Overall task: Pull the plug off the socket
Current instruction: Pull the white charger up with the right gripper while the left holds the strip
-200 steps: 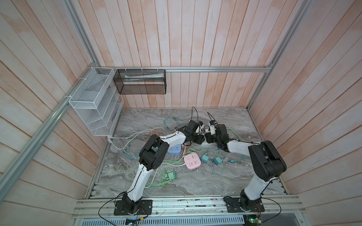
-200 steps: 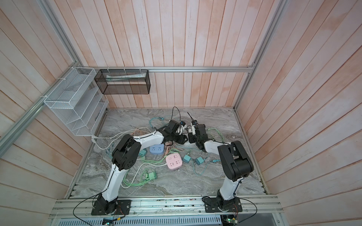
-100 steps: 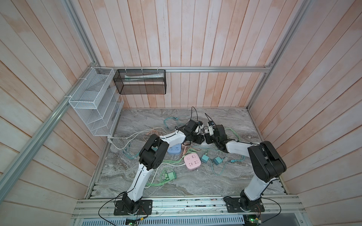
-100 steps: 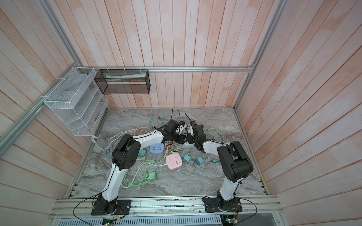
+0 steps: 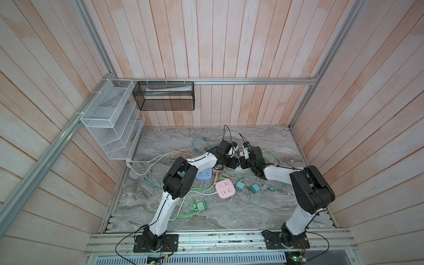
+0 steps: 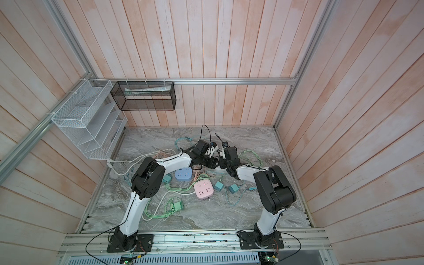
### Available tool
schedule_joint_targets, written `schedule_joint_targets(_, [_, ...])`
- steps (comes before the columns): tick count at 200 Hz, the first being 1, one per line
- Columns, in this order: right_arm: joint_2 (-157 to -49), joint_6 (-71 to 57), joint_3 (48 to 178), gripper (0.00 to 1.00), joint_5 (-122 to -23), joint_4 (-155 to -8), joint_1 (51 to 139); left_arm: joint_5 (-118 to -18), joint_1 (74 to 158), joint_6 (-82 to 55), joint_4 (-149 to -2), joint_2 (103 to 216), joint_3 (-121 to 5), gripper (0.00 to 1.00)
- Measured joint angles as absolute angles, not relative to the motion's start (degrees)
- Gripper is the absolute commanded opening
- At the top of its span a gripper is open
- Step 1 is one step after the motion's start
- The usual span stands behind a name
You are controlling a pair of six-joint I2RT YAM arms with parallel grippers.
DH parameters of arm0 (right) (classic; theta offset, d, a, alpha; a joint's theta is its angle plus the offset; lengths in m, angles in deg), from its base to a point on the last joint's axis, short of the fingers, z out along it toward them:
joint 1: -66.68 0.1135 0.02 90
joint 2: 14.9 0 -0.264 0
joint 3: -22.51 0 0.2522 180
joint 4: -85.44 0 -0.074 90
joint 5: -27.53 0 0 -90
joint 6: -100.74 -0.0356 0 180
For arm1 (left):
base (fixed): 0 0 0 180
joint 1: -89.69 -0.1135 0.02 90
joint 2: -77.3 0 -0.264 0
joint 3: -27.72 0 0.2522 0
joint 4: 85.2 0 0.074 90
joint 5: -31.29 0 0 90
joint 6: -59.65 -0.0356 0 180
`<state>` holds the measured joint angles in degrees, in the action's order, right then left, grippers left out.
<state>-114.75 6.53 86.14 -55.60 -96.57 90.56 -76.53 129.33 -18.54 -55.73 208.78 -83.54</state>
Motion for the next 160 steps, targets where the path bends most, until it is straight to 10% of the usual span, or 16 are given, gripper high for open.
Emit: schedule_joint_targets(160, [-114.31, 5.86, 88.07, 0.23, -56.34, -92.25, 90.21, -76.82, 129.33, -18.56, -55.78, 208.82, -83.54, 0.59])
